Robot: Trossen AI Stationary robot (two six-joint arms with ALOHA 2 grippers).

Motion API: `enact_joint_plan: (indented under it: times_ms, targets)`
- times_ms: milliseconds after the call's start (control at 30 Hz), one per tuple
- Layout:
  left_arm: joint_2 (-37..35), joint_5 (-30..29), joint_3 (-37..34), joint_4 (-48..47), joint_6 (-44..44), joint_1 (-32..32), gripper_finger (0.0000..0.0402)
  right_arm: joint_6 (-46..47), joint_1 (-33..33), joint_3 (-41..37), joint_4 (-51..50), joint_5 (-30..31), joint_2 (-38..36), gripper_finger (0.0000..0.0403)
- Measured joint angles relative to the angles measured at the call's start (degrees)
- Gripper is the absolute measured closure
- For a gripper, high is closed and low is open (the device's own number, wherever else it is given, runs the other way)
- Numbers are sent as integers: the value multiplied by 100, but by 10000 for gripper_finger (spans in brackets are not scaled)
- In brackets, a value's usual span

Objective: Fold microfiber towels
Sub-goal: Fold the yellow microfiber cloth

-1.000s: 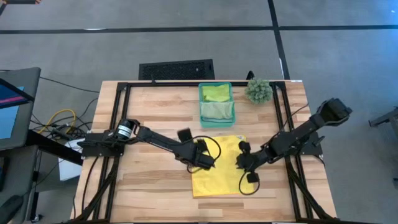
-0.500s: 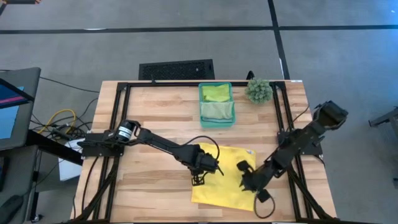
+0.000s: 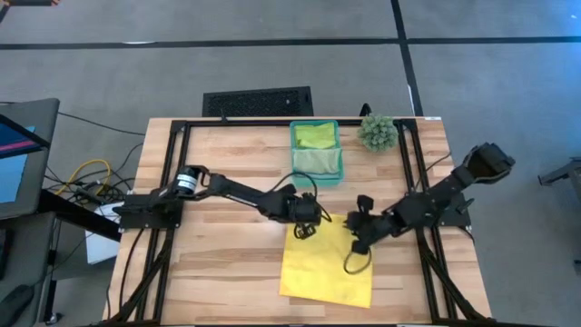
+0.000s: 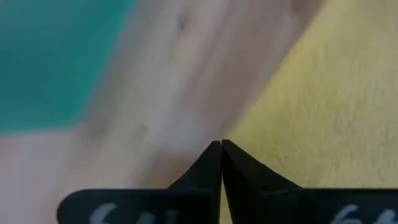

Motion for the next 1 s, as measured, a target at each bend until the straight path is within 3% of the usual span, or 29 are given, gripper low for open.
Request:
enact_joint_plan:
  times_ms: [100,200,367,600,733,800,1000]
  targets:
    - [-76,359,-391,162,-339,133,400,1,-363,-133,252,-44,221,345]
    - [-87,309,-417,-532,-612,141,400,-3,-545,-158,278,-198,410,363]
    - [-22,15,91,-1585,-720,-49,401,-324,-634,-139,662,-270,600,390]
    - [9,-705,815,-2836,-1007,-459,401,-695,-232,-164,715,221,-183,381]
    - [9,-1285,997,-3079,-1148,-625,401,-704,-43,-163,287,233,-469,360]
    - [2,-1295,1026,-3176,-1070,-645,401,-645,36,-166,-210,239,-534,354]
    - [0,-1605,823,-3062,-936,-630,401,532,192,-168,-1508,710,-840,352]
